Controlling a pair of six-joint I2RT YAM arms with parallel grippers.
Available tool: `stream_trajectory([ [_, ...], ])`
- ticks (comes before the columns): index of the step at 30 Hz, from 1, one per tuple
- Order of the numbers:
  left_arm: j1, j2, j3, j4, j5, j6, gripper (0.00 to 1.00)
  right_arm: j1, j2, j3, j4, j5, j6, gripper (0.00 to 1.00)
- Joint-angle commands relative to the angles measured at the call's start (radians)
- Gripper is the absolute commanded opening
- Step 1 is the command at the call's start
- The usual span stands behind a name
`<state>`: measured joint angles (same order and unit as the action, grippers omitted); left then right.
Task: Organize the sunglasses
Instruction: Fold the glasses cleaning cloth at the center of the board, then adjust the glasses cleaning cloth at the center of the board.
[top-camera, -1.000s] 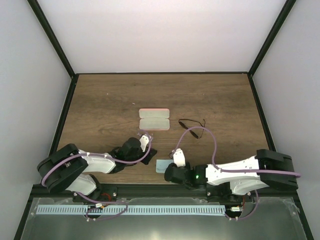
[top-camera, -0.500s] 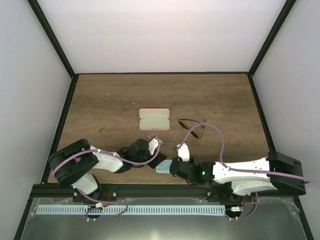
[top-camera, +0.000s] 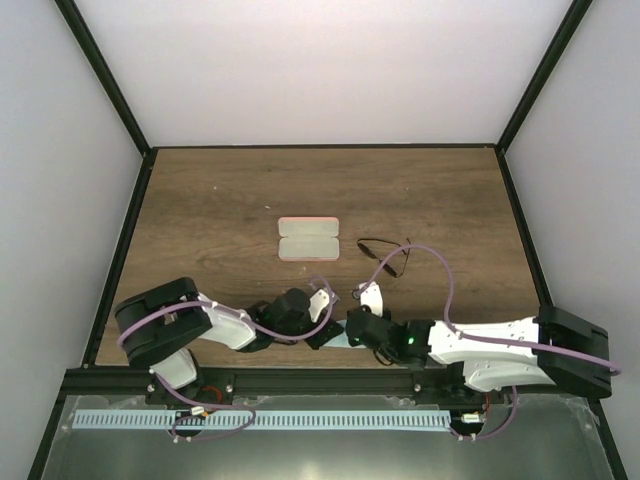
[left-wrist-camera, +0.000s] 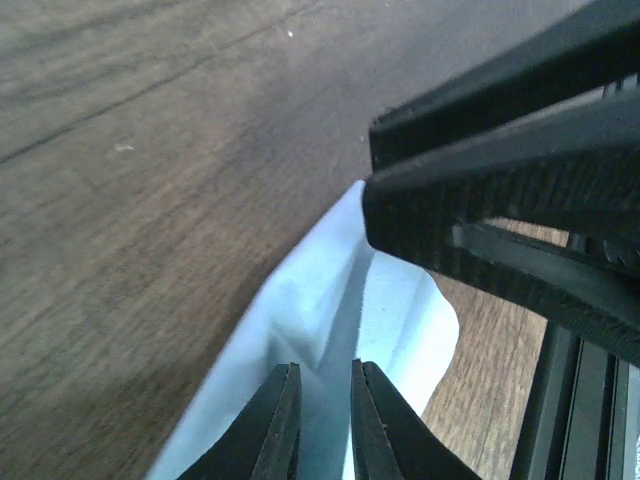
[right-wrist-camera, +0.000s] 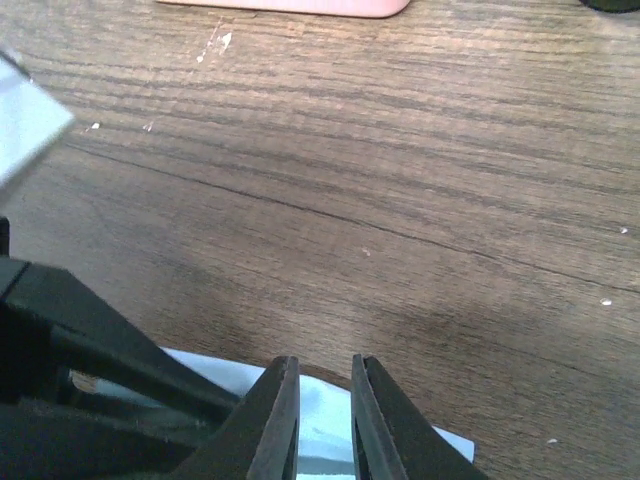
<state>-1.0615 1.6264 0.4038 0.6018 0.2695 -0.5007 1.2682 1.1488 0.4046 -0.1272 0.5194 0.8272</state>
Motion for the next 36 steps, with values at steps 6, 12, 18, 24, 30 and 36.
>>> stream_trajectory([
  [6, -0.061, 0.044, 0.023, 0.059, -0.036, -0.042, 0.18, -0.029, -0.057, -0.035, 0.019, 0.004, -0.016, 0.17],
  [12, -0.085, 0.05, 0.038, 0.055, -0.035, -0.047, 0.18, -0.033, -0.062, -0.038, 0.017, 0.005, -0.016, 0.17],
  [18, -0.114, 0.033, 0.055, 0.026, -0.049, -0.042, 0.18, -0.037, -0.048, -0.043, 0.02, 0.007, -0.012, 0.17],
  [24, -0.131, 0.039, 0.053, 0.023, -0.058, -0.044, 0.18, -0.04, -0.046, -0.037, 0.0, 0.015, -0.007, 0.17],
  [30, -0.139, 0.022, 0.044, 0.036, -0.082, -0.056, 0.18, -0.04, -0.062, -0.038, 0.001, 0.005, -0.007, 0.17],
  [36, -0.137, -0.157, 0.006, -0.1, -0.274, -0.042, 0.22, -0.04, -0.042, -0.053, 0.009, -0.011, 0.013, 0.17],
])
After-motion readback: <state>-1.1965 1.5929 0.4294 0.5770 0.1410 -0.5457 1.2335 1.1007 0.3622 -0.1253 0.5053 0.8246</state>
